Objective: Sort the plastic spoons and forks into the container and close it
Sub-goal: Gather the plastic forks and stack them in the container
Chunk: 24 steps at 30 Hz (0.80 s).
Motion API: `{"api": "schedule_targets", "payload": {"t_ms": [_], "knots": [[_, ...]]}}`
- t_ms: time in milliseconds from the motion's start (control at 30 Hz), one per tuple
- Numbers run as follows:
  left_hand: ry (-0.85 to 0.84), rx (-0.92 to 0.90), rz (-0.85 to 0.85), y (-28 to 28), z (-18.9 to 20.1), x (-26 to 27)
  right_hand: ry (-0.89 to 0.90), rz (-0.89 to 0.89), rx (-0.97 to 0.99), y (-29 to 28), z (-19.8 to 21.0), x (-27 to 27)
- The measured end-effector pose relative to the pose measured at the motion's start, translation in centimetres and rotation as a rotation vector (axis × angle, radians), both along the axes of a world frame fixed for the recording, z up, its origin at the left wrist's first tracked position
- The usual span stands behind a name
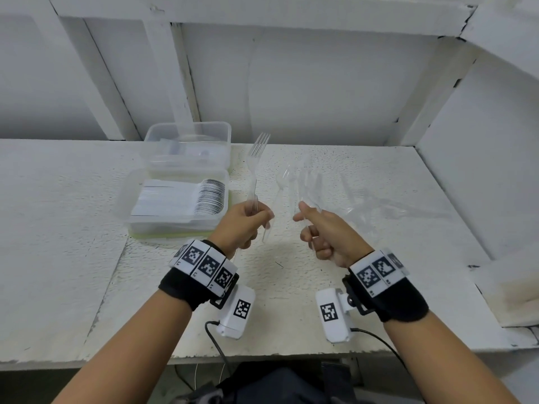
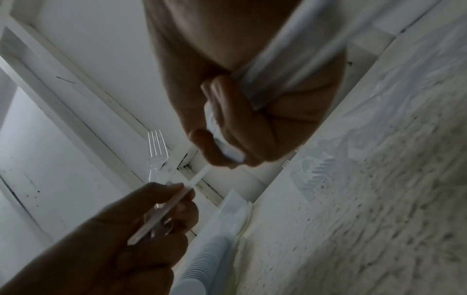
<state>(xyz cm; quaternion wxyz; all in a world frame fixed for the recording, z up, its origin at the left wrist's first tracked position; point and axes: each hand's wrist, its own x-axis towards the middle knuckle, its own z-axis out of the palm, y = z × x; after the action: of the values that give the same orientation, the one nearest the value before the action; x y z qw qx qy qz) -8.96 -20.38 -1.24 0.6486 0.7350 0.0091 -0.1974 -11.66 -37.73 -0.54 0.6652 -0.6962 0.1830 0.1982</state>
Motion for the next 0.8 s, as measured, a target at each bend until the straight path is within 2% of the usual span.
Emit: {"api": "schedule_targets", "payload": {"t_ms": [267,400,533,633,733,800], "knots": [[-0.030,0.007,-0.260,0.1,0.5,-1.8,-0.240,-0.302,0.122,1.5,0.1,1.6],[-0.034,0.022,-0.288,0.1,0.6,-2.4,-0.287,-0.344,0.066,1.5,-0.1,1.7],[0.015,0.014,-0.126,0.1,0.3,-2.2,-0.327,-0.318,-0.041,1.3,0.5,1.4],[0.062,-0.054,-0.043,0.2,0.1,-2.0,-0.362,-0.201,-0.098,1.5,1.0,0.9],[0.085,-0.116,-0.014,0.1,0.2,-2.0,-0.404,-0.055,-0.143,2.5,1.1,0.2],[0.098,-0.168,-0.030,0.1,0.1,-2.1,-0.437,-0.022,-0.159,3.3,0.9,-0.1]]}}
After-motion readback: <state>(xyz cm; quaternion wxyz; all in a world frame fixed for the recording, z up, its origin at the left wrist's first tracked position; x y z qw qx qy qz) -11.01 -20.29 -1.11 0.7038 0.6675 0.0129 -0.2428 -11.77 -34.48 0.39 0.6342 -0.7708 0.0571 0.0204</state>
